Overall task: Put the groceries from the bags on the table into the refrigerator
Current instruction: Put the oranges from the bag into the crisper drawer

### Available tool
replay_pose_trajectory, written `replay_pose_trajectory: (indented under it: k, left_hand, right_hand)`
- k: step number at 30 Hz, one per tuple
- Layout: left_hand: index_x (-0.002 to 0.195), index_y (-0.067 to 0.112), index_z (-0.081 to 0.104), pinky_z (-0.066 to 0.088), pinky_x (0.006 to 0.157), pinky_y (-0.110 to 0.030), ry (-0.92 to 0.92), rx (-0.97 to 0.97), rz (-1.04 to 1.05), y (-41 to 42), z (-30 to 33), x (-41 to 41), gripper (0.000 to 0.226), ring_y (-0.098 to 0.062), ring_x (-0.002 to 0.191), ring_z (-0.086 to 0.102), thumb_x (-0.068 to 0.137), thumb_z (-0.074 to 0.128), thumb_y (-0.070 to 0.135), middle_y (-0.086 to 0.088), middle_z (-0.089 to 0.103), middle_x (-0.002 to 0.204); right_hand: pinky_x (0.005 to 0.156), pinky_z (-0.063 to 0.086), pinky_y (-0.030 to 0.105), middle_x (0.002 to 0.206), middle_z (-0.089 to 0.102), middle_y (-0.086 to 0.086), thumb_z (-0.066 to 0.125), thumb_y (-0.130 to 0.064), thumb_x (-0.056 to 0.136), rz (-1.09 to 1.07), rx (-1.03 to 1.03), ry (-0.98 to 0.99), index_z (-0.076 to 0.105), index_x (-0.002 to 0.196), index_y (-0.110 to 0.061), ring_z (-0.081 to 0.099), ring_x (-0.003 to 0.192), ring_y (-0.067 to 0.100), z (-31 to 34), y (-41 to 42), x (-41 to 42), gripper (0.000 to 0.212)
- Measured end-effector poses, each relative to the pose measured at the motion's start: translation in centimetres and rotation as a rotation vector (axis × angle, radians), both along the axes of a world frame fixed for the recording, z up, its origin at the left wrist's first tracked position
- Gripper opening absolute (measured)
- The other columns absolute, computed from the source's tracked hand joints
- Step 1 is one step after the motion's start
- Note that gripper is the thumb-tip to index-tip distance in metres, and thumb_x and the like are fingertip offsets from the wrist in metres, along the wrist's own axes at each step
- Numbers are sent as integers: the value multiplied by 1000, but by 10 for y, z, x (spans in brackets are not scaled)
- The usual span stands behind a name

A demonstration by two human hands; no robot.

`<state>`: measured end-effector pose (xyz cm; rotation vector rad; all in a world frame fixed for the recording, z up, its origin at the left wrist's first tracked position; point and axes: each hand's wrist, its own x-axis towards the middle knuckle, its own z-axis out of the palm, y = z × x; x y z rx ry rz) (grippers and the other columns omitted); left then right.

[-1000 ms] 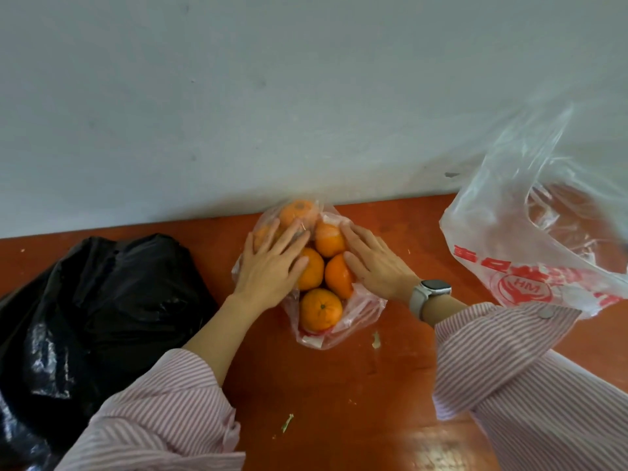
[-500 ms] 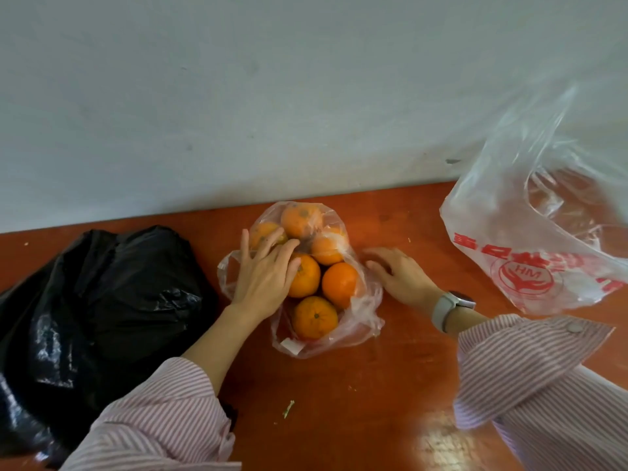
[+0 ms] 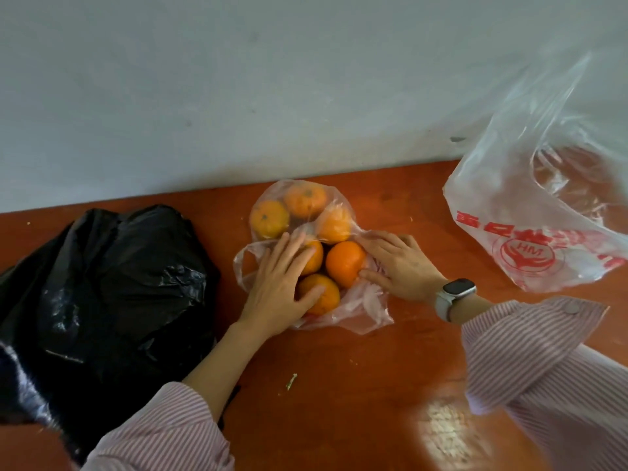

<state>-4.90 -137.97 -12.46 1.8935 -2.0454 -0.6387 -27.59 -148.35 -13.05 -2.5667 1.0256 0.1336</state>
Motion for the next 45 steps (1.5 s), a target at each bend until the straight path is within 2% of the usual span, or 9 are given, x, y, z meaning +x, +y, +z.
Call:
replay_pose_trajectory:
  k: [5, 8, 12, 18, 24, 30, 35, 41, 45]
  left_hand:
    - [142, 31, 26, -4, 111, -50, -140, 143, -102, 5, 6, -4, 88, -14, 134, -34, 69, 54, 72, 10, -32, 145]
    - [140, 31, 27, -4, 113, -53, -232, 144, -148, 7, 7, -3, 89, -22, 134, -35, 67, 64, 65, 5, -34, 145]
    - [131, 26, 40, 1, 115, -52, -181, 93, -110, 10, 6, -6, 79, -23, 137, -29, 65, 73, 54, 5, -26, 149]
    - [122, 19, 46, 7, 116, -47, -98, -3, 38, 27, 2, -11, 71, -17, 142, -12, 63, 77, 45, -2, 1, 155]
    - [111, 14, 53, 41, 93, -47, -197, -90, 232, 53, -3, -20, 80, -30, 113, 50, 46, 83, 50, -7, 56, 118]
    - [132, 22, 38, 23, 106, -48, -132, 100, 441, 51, -4, -30, 89, -26, 127, 33, 61, 71, 62, -4, 44, 135]
    - [131, 26, 40, 21, 108, -53, 32, 210, 535, 49, -1, -33, 98, -31, 131, 28, 50, 69, 73, -7, 40, 139]
    - [118, 16, 48, 29, 102, -55, 96, -44, 595, 63, 13, -51, 87, -27, 126, 36, 50, 77, 61, -6, 47, 132]
    - [120, 21, 43, 44, 86, -28, 304, -183, 581, 86, 47, -62, 73, -18, 110, 50, 60, 83, 30, 3, 48, 115]
  right_hand:
    - [113, -2, 47, 155, 9, -10, 41, -48, 91, 15, 6, 191, 11, 146, -29, -2, 143, 18, -8, 9, -8, 65]
    - [115, -1, 50, 154, 18, -4, 47, -22, 84, -107, 85, 84, 17, 145, -22, 6, 143, 16, 2, 19, 3, 68]
    - [92, 35, 45, 121, 58, 5, 39, -30, 78, -224, -216, -162, 52, 123, -16, 53, 110, 24, 22, 32, 11, 48]
    - [97, 32, 42, 143, 33, 6, 52, -48, 84, -91, -78, 19, 22, 141, -20, 37, 126, 26, 19, 33, 32, 70]
    - [97, 32, 48, 145, 33, 5, 60, -51, 80, -305, 6, -11, 12, 143, -17, 36, 128, 27, 10, 45, 46, 86]
    - [101, 29, 45, 135, 42, 6, 62, -44, 77, -378, 67, -172, 24, 138, -16, 37, 126, 25, 10, 62, 35, 76]
    - [102, 30, 43, 134, 40, 7, 69, -32, 73, -454, 84, -432, 30, 135, -14, 35, 127, 25, 21, 89, 23, 75]
    - [91, 44, 37, 130, 32, 4, 69, -23, 75, -536, 269, -638, 24, 135, -21, 40, 114, 20, 35, 115, 5, 75]
    - [77, 43, 16, 122, 21, -4, 71, -18, 76, -588, 337, -646, 22, 136, -26, 38, 104, 14, 42, 133, -13, 77]
